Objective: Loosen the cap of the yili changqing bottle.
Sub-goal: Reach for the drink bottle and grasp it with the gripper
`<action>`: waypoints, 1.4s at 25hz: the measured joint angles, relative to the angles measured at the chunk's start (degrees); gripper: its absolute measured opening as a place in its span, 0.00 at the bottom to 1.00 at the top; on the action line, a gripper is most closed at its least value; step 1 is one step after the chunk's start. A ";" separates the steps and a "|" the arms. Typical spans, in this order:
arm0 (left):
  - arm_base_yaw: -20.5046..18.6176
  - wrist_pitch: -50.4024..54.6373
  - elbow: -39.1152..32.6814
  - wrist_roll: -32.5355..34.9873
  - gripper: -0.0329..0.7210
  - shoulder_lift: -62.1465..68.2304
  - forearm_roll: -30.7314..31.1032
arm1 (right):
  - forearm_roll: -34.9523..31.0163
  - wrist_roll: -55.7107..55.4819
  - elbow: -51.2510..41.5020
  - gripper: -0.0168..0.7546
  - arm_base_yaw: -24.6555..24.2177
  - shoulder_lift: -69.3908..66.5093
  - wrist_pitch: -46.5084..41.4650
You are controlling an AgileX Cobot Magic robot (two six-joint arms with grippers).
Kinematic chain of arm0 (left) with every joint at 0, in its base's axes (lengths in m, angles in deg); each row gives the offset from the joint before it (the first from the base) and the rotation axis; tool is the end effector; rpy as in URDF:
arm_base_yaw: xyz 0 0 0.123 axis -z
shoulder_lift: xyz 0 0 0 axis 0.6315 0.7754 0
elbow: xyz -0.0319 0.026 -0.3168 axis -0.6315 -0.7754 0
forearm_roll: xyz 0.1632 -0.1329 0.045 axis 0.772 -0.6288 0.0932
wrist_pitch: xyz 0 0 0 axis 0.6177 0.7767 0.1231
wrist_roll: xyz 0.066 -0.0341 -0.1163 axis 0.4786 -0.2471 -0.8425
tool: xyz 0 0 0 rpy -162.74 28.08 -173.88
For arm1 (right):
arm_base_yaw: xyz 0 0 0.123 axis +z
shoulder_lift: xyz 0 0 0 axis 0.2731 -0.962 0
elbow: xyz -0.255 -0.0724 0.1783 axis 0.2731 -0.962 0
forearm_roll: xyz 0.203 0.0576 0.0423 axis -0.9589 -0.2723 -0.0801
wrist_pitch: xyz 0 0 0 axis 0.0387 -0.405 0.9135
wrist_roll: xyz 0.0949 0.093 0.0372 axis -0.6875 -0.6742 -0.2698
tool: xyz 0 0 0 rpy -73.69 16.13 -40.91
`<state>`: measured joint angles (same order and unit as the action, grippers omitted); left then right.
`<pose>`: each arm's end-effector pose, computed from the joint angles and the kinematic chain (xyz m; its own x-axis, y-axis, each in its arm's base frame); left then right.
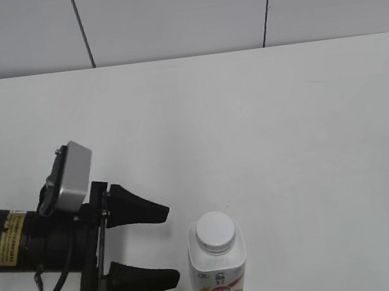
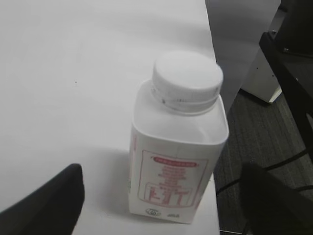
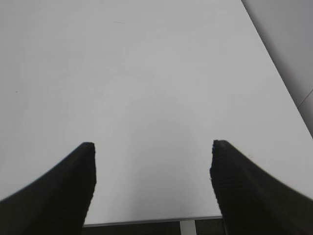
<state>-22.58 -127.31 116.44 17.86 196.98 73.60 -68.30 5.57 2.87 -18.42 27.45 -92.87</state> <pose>0.2007 -0.1872 0.1600 -0.1441 0.3868 -0.9108 0.9895 0.0468 -0.1367 -0.0344 0.0056 0.2378 -0.4645 -0.0902 -0.8810 -0.0329 0.9959 -0.0847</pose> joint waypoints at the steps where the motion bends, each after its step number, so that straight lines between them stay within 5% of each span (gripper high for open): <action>1: 0.13 -0.10 0.33 0.05 0.83 -0.01 -0.12 | 0.00 0.00 0.00 0.77 0.00 0.00 0.00; 12: 8.36 4.97 1.14 0.05 0.83 0.20 -3.05 | 0.00 -0.05 0.00 0.77 0.00 0.00 0.00; 18: 8.55 5.54 1.47 0.15 0.83 0.20 -7.22 | 0.00 -0.05 0.00 0.77 0.00 0.00 0.00; 35: 8.61 5.59 5.25 0.22 0.82 2.89 -4.13 | 0.00 -0.05 0.00 0.77 0.00 0.00 0.00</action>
<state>-13.97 -121.72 121.69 18.08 199.88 69.47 -68.30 5.52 2.87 -18.42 27.45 -92.87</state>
